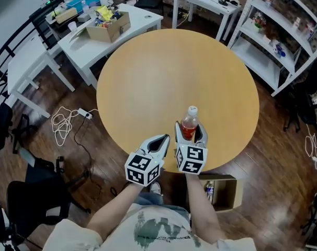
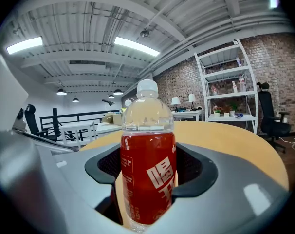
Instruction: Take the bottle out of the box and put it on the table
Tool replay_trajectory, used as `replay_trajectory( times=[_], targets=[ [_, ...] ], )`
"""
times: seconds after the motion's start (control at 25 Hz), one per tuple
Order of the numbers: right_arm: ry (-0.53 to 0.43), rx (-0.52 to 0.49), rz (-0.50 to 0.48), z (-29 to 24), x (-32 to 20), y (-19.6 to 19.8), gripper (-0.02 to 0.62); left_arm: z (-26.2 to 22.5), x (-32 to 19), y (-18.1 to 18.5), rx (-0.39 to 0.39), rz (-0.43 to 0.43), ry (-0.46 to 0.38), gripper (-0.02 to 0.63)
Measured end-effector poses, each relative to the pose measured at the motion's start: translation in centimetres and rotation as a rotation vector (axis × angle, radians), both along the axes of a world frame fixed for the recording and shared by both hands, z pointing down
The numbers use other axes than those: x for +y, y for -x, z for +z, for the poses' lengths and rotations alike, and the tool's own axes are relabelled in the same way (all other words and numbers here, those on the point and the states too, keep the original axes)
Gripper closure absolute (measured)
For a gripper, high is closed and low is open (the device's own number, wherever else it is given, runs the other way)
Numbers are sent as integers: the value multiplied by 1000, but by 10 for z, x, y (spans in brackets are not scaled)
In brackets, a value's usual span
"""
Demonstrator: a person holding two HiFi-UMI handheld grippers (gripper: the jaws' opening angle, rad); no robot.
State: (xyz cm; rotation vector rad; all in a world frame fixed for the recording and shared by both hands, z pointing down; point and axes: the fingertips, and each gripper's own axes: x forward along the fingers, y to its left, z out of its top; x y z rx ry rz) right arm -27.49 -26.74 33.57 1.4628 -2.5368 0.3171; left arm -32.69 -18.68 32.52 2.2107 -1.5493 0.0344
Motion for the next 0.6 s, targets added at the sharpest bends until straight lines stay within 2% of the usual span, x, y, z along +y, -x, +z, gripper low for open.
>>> replay_trajectory(
  times=[0.28,0.44,0.6],
  targets=[
    [-65,6,-5,-4,-8,19,287,3,-7,21,-31,12,3,606],
    [-83,27,-24,-3,5,18,284,9,-6,16,-14,27,14,606],
    [-62,42,-44,1,15,11,284,15,0,3,7,40,23,606]
  ],
)
